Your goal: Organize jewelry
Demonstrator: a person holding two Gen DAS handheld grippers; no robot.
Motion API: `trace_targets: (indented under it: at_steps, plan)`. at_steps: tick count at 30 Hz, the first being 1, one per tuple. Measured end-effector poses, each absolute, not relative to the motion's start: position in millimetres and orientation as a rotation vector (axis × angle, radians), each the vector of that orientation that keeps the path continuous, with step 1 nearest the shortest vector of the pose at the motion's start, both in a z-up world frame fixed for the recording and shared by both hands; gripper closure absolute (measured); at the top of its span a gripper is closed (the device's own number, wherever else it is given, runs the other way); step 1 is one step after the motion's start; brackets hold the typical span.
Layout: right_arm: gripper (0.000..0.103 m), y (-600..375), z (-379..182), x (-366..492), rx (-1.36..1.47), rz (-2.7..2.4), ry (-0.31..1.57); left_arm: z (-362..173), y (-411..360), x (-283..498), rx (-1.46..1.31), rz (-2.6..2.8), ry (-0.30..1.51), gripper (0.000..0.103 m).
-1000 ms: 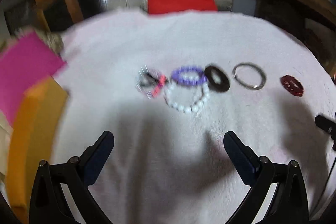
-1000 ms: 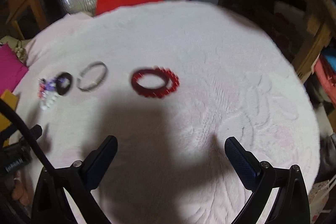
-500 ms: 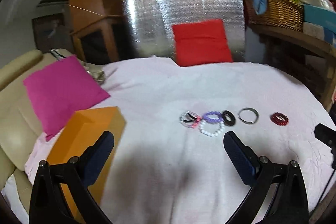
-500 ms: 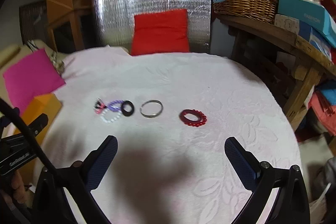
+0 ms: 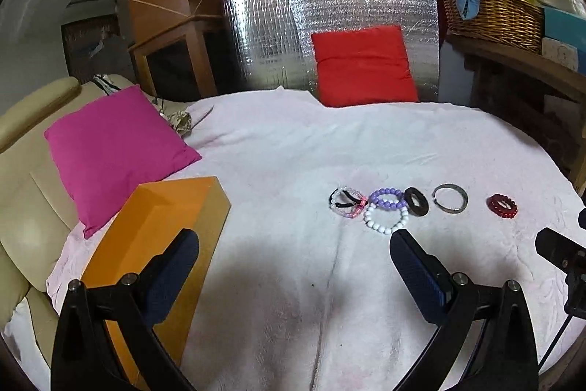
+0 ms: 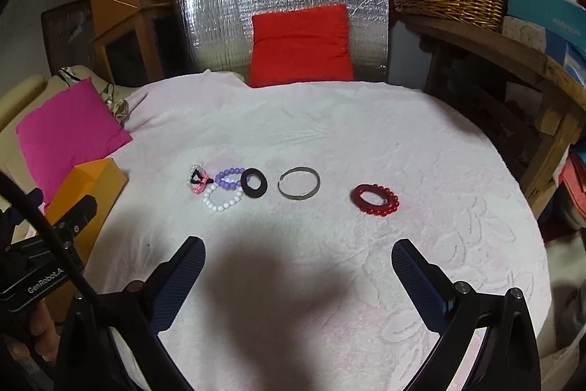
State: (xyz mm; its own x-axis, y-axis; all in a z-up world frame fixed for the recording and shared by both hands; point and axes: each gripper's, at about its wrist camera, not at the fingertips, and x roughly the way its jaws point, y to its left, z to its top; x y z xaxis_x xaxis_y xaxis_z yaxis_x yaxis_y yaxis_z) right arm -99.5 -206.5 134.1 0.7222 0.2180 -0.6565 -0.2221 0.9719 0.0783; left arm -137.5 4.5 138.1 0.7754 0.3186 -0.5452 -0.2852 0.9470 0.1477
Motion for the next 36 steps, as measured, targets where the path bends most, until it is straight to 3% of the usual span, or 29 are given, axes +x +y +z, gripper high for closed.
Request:
trace_targets:
  at_steps: [36]
  plan:
    - [0.0, -204.7, 121.3, -93.5, 0.01, 0.232, 0.757, 124.9, 13.5, -129.7, 0.054, 0.365, 0.641, 0.0]
